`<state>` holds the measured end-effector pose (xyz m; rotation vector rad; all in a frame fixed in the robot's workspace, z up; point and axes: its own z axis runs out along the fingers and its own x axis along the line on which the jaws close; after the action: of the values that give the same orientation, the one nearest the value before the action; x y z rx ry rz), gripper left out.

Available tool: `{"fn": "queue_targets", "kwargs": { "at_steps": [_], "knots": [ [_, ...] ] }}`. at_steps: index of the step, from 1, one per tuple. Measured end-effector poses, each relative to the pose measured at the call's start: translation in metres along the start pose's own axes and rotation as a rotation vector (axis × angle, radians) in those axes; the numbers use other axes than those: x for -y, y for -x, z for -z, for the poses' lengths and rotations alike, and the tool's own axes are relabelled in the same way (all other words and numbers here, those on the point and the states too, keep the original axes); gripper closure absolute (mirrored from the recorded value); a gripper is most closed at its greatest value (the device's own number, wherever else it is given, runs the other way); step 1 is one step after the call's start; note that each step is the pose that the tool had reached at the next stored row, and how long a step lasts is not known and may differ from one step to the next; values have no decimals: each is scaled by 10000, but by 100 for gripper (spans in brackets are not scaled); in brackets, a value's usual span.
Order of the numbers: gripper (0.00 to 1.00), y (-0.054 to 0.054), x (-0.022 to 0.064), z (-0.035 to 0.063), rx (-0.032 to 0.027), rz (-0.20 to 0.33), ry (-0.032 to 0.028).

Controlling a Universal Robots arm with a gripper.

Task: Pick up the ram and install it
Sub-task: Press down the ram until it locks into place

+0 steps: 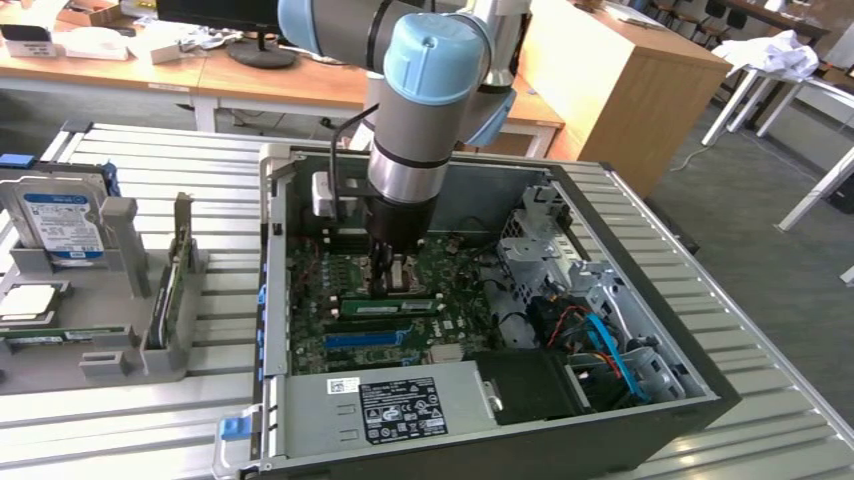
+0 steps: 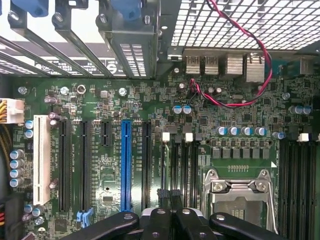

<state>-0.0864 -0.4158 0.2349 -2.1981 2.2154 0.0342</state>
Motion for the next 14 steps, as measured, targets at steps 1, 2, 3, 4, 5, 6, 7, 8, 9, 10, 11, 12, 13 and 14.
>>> {"fn": "queue_targets", "kwargs": {
  "at_steps": [1,2,3,4,5,6,7,8,9,10,11,12,13,14],
  "knots": [
    [89,0,0,0,-3,0,1],
    [89,0,0,0,-2,0,1],
    [89,0,0,0,-2,0,1],
    [89,0,0,-1,-3,0,1],
    [89,0,1,-7,3,0,-2],
    [89,0,0,-12,3,0,-2],
    [89,0,0,-14,1,0,-1],
    [89,-1,0,-18,1,0,-1],
    [89,0,0,-23,2,0,-1],
    [89,-1,0,-29,2,0,-1],
    [89,-1,0,-35,1,0,0],
    [89,-1,0,-40,1,0,0],
    [89,-2,0,-43,0,0,0],
    [89,-2,0,-43,-1,0,1]
  ]
}}
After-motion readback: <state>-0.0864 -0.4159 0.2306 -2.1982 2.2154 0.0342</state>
